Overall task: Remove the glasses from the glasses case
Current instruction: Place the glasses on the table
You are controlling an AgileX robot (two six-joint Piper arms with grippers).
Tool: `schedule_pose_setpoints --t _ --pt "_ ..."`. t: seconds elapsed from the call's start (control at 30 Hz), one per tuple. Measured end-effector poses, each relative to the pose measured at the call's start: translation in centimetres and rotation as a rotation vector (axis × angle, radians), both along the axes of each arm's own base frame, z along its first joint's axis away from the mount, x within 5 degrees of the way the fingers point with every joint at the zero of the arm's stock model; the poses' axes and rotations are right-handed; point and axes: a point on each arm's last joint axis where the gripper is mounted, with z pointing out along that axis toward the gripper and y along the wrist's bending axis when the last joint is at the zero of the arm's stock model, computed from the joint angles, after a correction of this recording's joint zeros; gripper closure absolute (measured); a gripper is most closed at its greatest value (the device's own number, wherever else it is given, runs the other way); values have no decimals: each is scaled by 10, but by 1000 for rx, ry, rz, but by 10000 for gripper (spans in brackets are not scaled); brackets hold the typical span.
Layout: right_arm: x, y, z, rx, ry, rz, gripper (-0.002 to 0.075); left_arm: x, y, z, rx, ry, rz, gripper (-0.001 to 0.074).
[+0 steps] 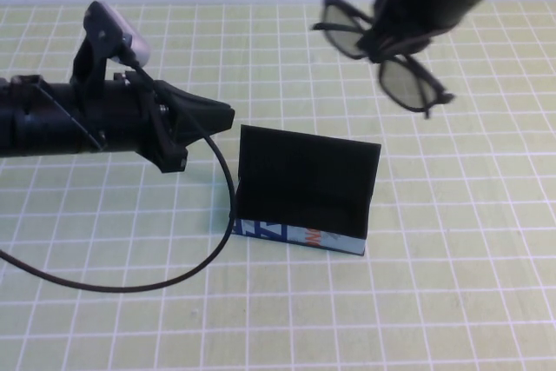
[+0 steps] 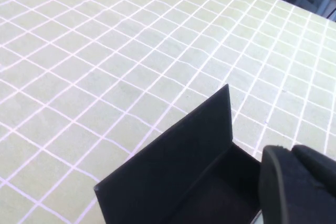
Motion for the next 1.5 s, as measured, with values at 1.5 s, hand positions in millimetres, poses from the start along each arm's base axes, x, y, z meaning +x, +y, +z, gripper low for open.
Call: schedule_pose_setpoints --t 1.5 --pt "16 -96 -211 245 507 -562 488 -5 1 2 8 45 -6 739"
